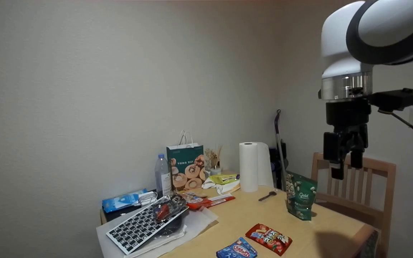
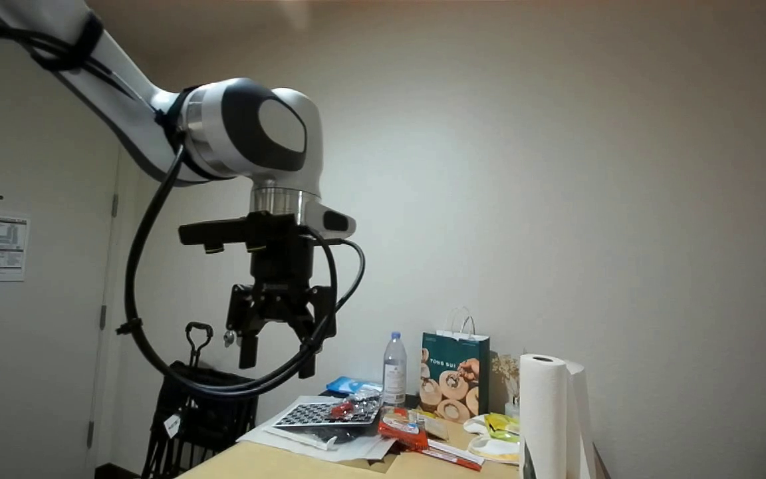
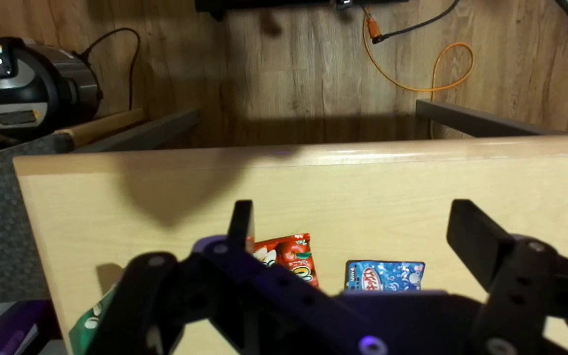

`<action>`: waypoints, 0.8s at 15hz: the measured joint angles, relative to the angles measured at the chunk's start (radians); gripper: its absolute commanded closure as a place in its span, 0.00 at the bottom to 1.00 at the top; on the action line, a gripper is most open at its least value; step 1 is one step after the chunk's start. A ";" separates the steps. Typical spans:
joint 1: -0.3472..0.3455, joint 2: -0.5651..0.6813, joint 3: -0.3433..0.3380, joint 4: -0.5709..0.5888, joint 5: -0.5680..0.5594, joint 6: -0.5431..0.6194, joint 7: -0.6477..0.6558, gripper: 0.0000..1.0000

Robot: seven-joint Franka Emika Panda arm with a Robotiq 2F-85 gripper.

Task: Move the sachet forward

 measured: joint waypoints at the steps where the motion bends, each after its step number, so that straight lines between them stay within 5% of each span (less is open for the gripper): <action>1: -0.020 0.023 -0.025 0.012 0.000 0.008 -0.007 0.00; 6: -0.102 0.147 -0.089 0.072 -0.010 0.025 -0.009 0.00; 12: -0.109 0.183 -0.096 0.086 -0.010 0.025 -0.008 0.00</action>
